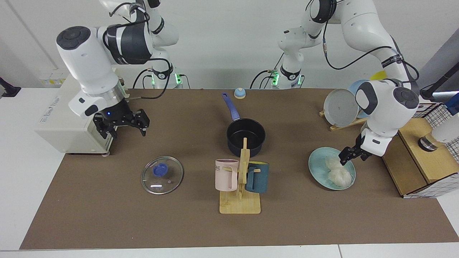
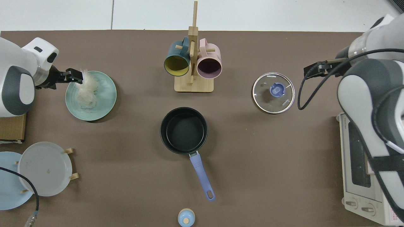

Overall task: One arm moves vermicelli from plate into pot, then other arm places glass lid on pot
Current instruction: 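Grasp the vermicelli with the left gripper while the right gripper reaches the lid, then lift the vermicelli with the left gripper while the right gripper lifts the lid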

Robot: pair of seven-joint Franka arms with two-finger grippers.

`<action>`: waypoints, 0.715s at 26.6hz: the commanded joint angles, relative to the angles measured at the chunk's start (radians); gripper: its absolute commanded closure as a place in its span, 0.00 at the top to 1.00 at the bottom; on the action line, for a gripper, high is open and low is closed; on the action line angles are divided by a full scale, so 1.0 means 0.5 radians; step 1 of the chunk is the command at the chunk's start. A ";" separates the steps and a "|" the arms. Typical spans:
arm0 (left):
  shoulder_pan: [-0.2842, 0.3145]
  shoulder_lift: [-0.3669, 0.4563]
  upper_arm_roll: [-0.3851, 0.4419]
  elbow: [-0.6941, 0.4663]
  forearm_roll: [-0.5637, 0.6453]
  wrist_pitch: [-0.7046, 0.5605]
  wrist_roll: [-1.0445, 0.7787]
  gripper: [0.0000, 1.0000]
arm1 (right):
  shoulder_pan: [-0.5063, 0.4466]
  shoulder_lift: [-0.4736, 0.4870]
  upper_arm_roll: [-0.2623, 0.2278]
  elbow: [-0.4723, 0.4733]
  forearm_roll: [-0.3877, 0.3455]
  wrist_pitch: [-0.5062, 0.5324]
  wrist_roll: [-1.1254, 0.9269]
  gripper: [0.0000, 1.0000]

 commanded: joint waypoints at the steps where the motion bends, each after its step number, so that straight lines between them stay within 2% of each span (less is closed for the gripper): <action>1: -0.007 0.119 -0.012 0.027 0.083 0.115 -0.084 1.00 | 0.011 0.215 0.038 0.135 0.036 0.106 0.106 1.00; 4: -0.007 0.140 -0.015 0.008 0.068 0.155 -0.100 1.00 | 0.039 0.295 0.038 0.114 0.024 0.250 0.168 1.00; 8: -0.016 0.171 -0.030 -0.044 0.041 0.241 -0.191 1.00 | 0.082 0.424 0.045 0.111 0.015 0.311 0.214 1.00; 12: -0.019 0.186 -0.051 -0.068 0.031 0.284 -0.275 1.00 | 0.091 0.516 0.045 0.102 0.011 0.459 0.223 1.00; 19: -0.019 0.208 -0.055 -0.121 0.031 0.385 -0.256 1.00 | 0.091 0.575 0.045 -0.033 0.008 0.578 0.205 1.00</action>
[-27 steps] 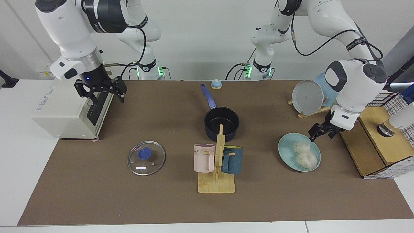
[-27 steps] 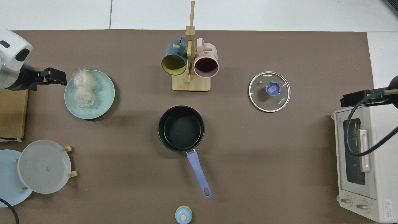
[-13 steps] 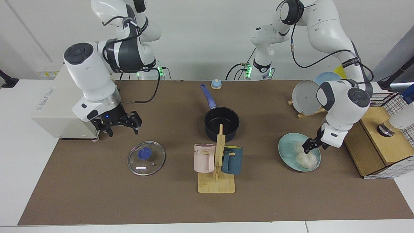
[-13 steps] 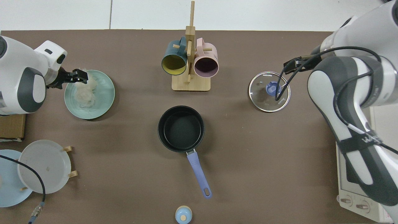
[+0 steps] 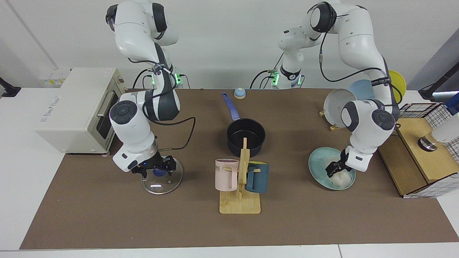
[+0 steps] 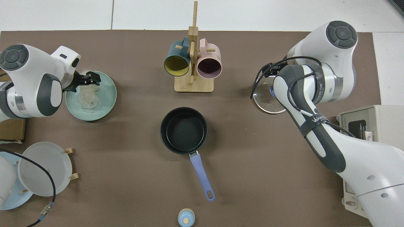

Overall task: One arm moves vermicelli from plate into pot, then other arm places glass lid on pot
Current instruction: 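Lift the vermicelli with the left gripper while the right gripper lifts the lid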

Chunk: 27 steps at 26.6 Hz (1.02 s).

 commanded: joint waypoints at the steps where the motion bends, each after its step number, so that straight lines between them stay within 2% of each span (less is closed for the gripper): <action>1: -0.013 0.011 0.013 -0.048 0.006 0.100 -0.029 1.00 | -0.013 0.019 0.012 -0.111 0.008 0.097 0.016 1.00; 2: -0.010 0.011 0.013 -0.048 0.006 0.088 -0.029 0.95 | -0.010 0.019 0.012 -0.154 0.008 0.121 0.016 1.00; 5: -0.010 0.008 0.013 -0.042 0.006 0.054 -0.026 0.52 | -0.007 0.004 0.012 -0.274 0.008 0.189 0.016 1.00; 8: -0.007 0.008 0.006 -0.024 0.006 -0.028 -0.014 0.26 | -0.007 -0.002 0.012 -0.317 0.008 0.192 0.013 1.00; 10: 0.002 0.005 0.003 -0.011 0.012 -0.093 -0.014 0.02 | -0.007 -0.008 0.012 -0.357 0.002 0.192 0.010 1.00; 14: -0.010 -0.025 0.003 0.038 0.012 -0.206 0.005 0.00 | -0.003 -0.021 0.012 -0.379 -0.013 0.167 0.013 1.00; 18: -0.007 -0.099 -0.049 0.136 0.012 -0.439 0.008 0.00 | -0.007 -0.024 0.009 -0.379 -0.017 0.143 0.013 1.00; 23: -0.010 -0.332 -0.135 0.127 -0.021 -0.596 -0.038 0.00 | -0.007 -0.042 0.009 -0.376 -0.041 0.106 0.013 1.00; 27: -0.016 -0.504 -0.144 0.127 -0.138 -0.774 -0.075 0.00 | -0.003 -0.057 0.009 -0.379 -0.041 0.054 0.013 1.00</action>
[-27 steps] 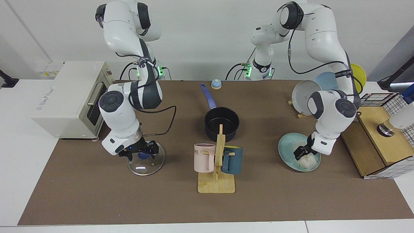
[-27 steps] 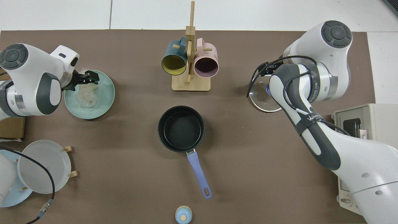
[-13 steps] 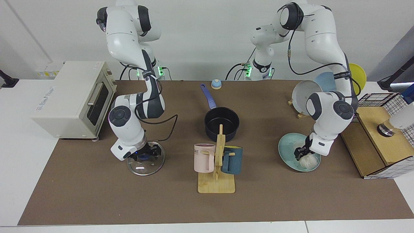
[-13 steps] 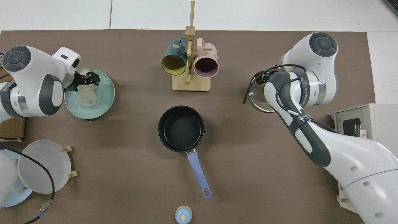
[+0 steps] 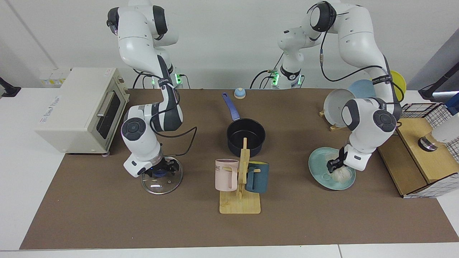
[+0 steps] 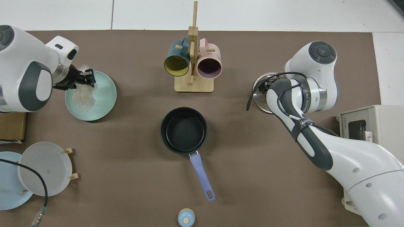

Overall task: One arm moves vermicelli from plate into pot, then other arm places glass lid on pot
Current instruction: 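Lift the vermicelli with the left gripper while the right gripper lifts the lid, then carry the vermicelli over the black saucepan with the left gripper and release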

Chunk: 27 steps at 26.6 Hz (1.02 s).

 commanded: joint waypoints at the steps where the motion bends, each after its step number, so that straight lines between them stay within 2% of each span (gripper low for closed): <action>1: -0.017 -0.306 -0.005 -0.052 -0.119 -0.252 -0.041 0.00 | -0.008 -0.084 0.009 -0.091 -0.031 -0.051 0.013 1.00; 4: -0.017 -0.459 -0.048 -0.104 -0.235 -0.353 -0.059 0.00 | -0.005 -0.102 0.009 -0.119 -0.055 -0.051 0.010 0.99; 6: -0.017 -0.570 -0.067 -0.162 -0.312 -0.356 -0.077 0.00 | -0.005 -0.108 0.012 -0.131 -0.077 -0.051 0.010 0.92; 8: -0.020 -0.677 -0.100 -0.248 -0.370 -0.335 -0.114 0.00 | -0.008 -0.114 0.009 -0.140 -0.089 -0.048 0.007 0.77; 14: -0.020 -0.886 -0.352 -0.536 -0.432 -0.148 -0.252 0.00 | -0.005 -0.121 0.012 -0.156 -0.095 -0.051 -0.014 0.23; 17: -0.020 -0.935 -0.483 -0.674 -0.432 0.020 -0.344 0.00 | 0.016 -0.121 0.009 -0.131 -0.132 -0.075 -0.014 0.05; 19: -0.020 -0.920 -0.572 -0.733 -0.432 0.119 -0.384 0.00 | 0.028 -0.130 0.009 -0.098 -0.156 -0.100 -0.011 0.00; 23: -0.020 -0.834 -0.720 -0.822 -0.432 0.334 -0.445 0.00 | 0.028 -0.148 0.009 0.016 -0.163 -0.219 -0.014 0.00; 27: -0.035 -0.791 -0.751 -0.825 -0.432 0.377 -0.452 0.00 | 0.022 -0.194 0.009 0.068 -0.160 -0.262 -0.030 0.00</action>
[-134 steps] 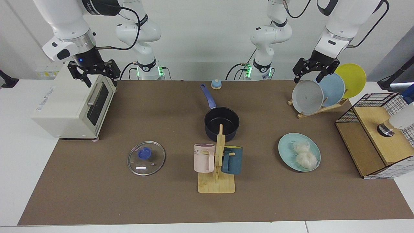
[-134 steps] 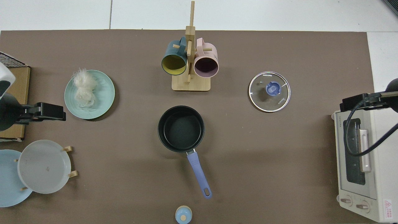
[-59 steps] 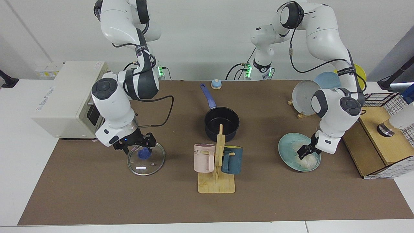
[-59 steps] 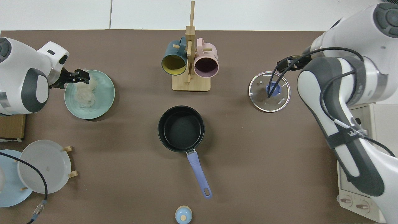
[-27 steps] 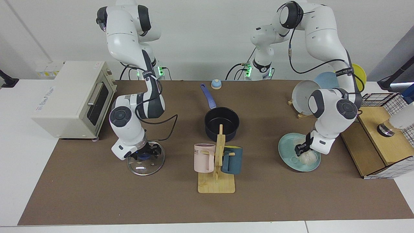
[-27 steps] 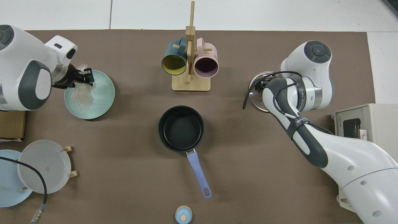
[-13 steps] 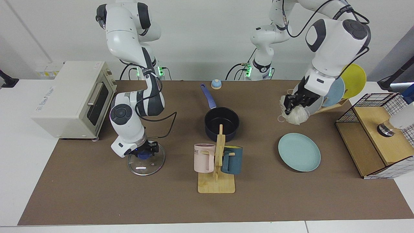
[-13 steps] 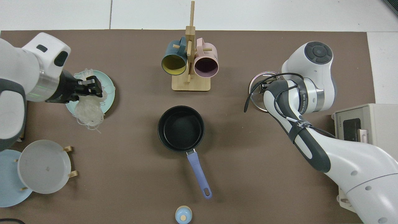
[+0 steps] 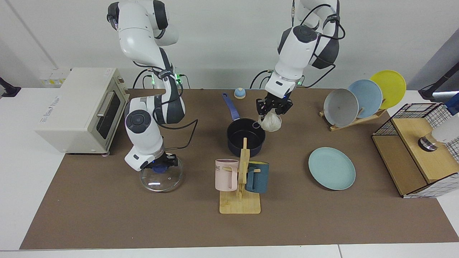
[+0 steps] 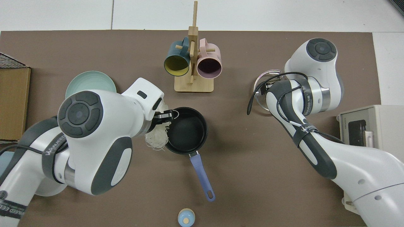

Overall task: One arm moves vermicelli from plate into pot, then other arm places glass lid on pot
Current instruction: 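Carry the vermicelli over the black saucepan with the left gripper and release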

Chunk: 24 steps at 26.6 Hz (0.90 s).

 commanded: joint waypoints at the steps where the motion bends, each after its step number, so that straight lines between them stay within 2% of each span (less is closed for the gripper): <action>1: -0.027 0.051 -0.021 -0.049 -0.040 0.123 0.003 0.00 | -0.021 -0.103 0.010 0.069 -0.023 -0.109 -0.035 0.00; 5: -0.122 0.170 -0.021 -0.052 -0.006 0.236 -0.104 0.00 | -0.014 -0.180 0.010 0.069 0.010 -0.136 -0.039 0.00; 10: -0.177 0.262 -0.024 -0.074 0.034 0.310 -0.132 0.00 | -0.021 -0.296 0.013 0.066 0.020 -0.240 -0.039 0.00; 17: -0.186 0.440 -0.027 -0.074 0.224 0.390 -0.239 0.00 | -0.024 -0.465 0.013 0.041 0.035 -0.425 -0.029 0.00; 24: -0.235 0.456 -0.027 -0.123 0.288 0.399 -0.338 0.00 | -0.036 -0.514 0.013 -0.017 0.053 -0.446 -0.039 0.00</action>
